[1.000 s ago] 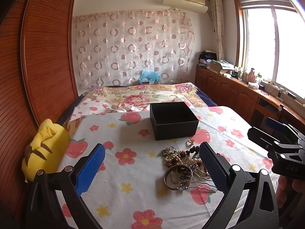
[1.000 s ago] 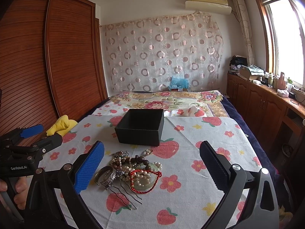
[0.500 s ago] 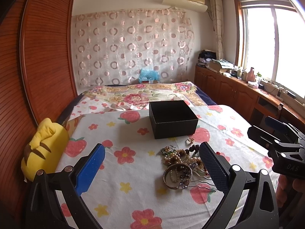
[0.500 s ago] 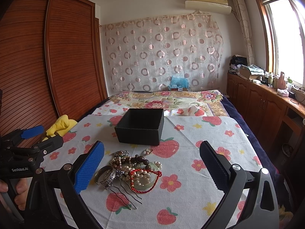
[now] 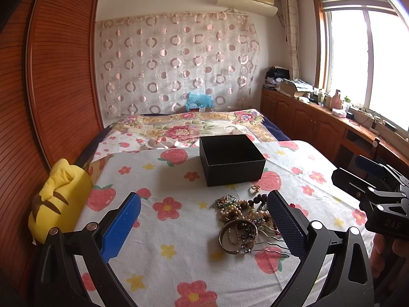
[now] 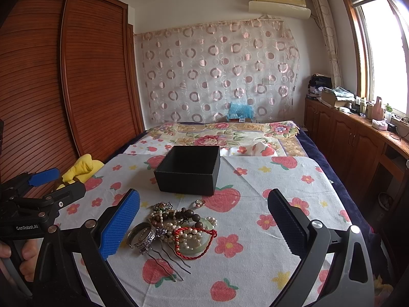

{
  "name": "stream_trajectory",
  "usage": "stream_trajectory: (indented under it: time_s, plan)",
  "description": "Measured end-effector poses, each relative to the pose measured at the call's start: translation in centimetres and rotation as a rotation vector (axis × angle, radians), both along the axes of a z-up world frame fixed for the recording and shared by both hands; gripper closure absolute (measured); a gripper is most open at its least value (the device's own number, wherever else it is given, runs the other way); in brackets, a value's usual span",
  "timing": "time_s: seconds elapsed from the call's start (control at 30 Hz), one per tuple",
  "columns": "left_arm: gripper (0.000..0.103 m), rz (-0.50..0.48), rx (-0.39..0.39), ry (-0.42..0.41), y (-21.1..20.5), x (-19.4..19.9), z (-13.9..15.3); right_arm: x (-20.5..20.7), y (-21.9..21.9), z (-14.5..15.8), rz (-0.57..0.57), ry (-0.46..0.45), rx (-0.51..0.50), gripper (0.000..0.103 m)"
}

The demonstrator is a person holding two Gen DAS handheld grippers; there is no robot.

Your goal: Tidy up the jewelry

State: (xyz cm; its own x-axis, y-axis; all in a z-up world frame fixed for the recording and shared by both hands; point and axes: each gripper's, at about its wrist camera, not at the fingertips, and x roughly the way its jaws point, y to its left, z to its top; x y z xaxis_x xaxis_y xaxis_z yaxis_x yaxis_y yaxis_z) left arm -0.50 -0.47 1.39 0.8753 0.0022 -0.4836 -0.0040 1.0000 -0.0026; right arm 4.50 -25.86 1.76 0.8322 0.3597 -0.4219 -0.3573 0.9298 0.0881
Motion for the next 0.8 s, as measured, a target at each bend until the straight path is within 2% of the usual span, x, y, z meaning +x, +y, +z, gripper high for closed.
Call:
stream_trajectory:
  time_s: [0.8]
  plan:
    - [0.008,0.0,0.0,0.0,0.09,0.05,-0.11,-0.23,0.05,0.14,0.0,-0.004,0.0,0.002]
